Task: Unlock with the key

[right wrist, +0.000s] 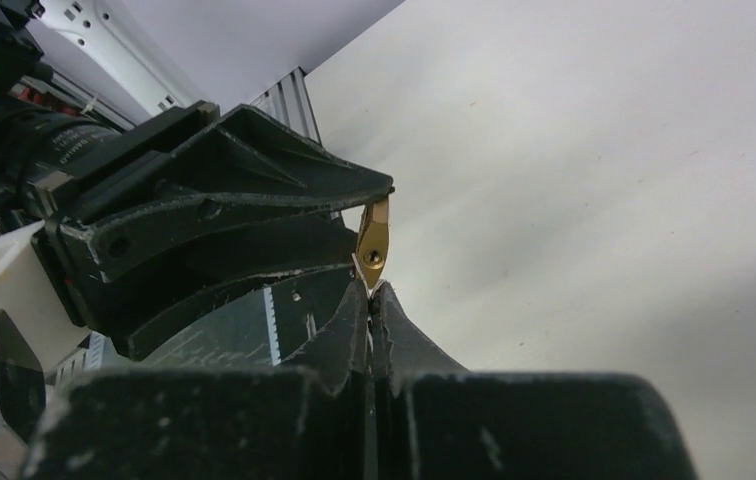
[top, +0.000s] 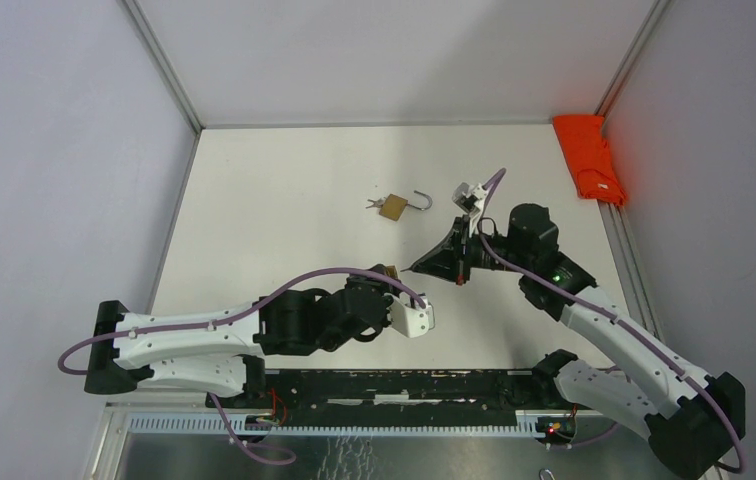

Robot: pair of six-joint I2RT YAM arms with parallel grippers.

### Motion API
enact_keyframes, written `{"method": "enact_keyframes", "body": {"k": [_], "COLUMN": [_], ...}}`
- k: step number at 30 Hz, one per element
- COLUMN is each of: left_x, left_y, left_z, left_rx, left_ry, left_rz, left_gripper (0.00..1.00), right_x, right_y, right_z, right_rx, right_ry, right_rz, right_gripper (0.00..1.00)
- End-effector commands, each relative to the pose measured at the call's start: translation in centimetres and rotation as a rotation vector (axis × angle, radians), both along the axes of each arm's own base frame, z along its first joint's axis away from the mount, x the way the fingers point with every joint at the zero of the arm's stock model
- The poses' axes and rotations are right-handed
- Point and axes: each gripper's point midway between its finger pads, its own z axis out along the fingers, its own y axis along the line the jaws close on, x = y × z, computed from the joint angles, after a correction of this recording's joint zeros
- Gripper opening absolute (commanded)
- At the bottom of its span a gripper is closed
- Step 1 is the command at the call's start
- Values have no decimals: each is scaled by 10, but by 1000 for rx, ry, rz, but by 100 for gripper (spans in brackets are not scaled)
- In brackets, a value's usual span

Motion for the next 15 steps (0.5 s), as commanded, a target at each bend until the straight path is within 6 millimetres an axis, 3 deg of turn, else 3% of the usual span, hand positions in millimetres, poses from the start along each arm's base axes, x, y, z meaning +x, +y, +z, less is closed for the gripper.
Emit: {"method": "enact_keyframes", "body": {"k": [1, 15], "left_x": [0, 0], "left_y": [-9, -10], "left_z": [26, 30], "left_rx": [-105, -119], "left_ry": [4, 6], "left_rz": [9, 14], "left_gripper": [2, 2], "right_x": [-2, 0], "right_y": [3, 7], "right_z": [-7, -14], "right_rx": [-6, -16], "right_ry": [-1, 9], "right_rz": [1, -5], "right_gripper": [0, 0]}}
